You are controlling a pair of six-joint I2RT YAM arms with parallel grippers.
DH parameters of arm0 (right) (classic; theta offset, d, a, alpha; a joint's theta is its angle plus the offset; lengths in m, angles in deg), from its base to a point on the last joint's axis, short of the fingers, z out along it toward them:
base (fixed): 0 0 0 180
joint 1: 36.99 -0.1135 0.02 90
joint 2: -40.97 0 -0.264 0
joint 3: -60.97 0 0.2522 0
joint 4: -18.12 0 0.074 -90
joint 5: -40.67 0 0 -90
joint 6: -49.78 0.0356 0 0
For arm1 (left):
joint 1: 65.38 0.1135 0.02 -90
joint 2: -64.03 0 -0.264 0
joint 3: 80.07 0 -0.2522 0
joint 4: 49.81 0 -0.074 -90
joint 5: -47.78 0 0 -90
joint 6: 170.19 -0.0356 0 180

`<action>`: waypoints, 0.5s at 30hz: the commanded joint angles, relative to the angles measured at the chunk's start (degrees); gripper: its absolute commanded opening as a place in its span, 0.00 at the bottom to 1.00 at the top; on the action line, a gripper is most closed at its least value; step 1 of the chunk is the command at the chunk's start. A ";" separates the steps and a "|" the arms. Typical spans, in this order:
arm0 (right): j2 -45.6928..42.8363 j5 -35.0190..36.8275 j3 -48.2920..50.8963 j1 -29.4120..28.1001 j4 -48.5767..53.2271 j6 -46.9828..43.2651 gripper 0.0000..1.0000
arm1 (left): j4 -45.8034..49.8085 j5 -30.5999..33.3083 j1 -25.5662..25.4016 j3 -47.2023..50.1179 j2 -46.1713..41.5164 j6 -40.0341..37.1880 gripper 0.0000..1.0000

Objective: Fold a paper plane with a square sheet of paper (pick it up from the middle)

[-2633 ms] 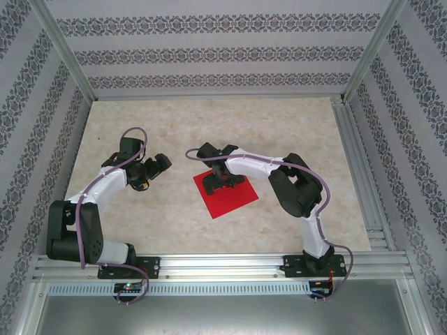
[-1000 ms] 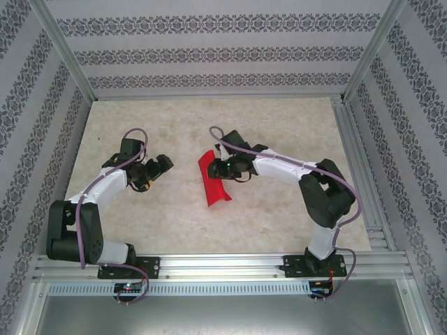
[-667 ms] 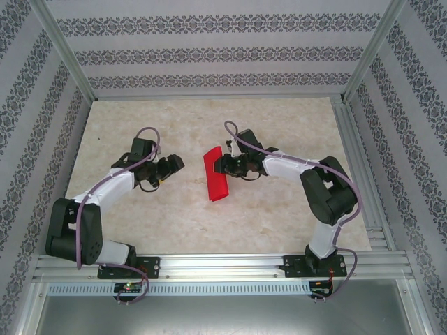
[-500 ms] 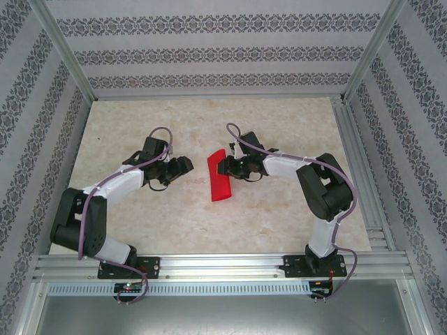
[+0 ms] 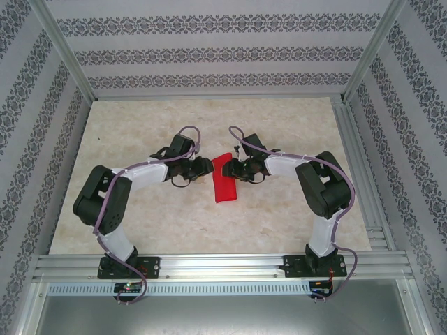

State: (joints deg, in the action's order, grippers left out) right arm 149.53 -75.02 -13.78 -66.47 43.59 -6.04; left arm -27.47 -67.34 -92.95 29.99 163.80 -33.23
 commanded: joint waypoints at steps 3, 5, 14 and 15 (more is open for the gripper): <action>0.26 1.30 0.77 0.72 0.02 -0.09 0.40 | -3.90 -2.14 -1.77 -3.12 4.38 0.78 0.26; 0.25 0.93 0.87 0.82 -0.40 0.30 0.39 | -3.94 -2.21 -1.95 -3.62 5.60 0.79 0.22; -0.60 -0.67 0.96 0.91 -0.44 1.29 0.41 | -2.56 -3.02 -2.33 -5.77 10.54 0.24 0.06; -0.75 -0.67 1.03 0.98 -0.45 1.43 0.41 | -2.14 -3.01 -2.38 -6.03 10.99 0.04 0.04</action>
State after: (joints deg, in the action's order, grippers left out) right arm 149.51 -74.93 -13.54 -66.07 43.83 -5.43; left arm -29.61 -69.03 -94.52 25.18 173.26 -32.73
